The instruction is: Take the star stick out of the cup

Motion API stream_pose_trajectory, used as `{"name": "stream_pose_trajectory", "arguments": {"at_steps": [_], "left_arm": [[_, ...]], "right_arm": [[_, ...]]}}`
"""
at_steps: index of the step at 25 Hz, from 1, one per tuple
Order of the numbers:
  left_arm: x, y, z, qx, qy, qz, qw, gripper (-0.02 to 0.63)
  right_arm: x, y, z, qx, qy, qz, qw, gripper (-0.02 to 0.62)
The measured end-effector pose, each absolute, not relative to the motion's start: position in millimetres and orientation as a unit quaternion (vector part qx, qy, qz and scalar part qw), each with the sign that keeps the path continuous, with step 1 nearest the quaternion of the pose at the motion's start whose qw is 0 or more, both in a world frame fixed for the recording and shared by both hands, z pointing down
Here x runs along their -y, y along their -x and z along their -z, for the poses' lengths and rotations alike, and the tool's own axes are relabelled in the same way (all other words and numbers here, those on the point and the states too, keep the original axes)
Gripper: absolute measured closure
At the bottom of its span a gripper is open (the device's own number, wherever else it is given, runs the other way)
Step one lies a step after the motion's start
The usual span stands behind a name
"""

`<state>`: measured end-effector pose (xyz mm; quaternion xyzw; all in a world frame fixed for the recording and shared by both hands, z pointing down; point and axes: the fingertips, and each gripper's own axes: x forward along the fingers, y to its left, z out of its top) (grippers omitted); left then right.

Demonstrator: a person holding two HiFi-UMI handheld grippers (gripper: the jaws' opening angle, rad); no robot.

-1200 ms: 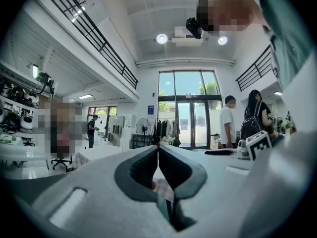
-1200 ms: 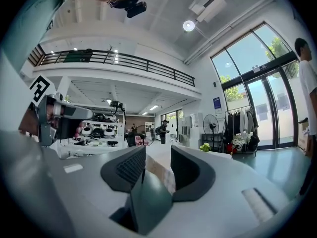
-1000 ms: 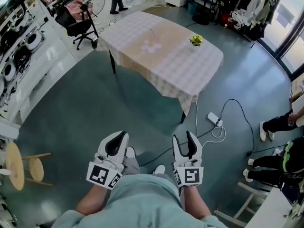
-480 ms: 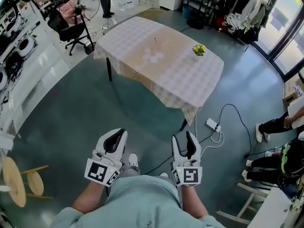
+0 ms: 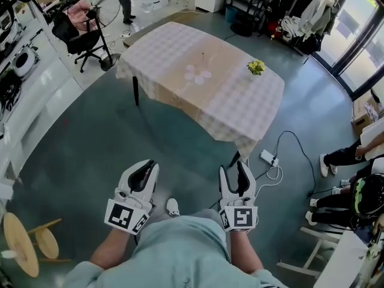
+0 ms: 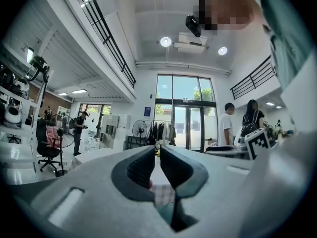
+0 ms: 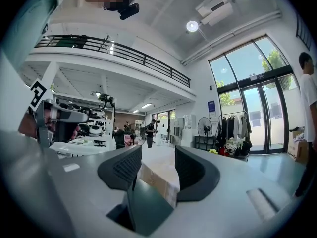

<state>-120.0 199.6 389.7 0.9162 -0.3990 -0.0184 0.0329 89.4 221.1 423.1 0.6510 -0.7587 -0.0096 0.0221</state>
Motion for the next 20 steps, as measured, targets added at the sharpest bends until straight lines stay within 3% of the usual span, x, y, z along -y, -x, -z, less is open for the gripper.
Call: {"name": "stream_pose_trajectory", "arguments": {"at_steps": [20], "left_arm": [[-130, 151, -401, 0.389, -0.92, 0.017, 0.051, 0.575]], "right_arm": [[-165, -64, -437, 0.743, -0.668, -0.004, 0.041, 0.405]]}}
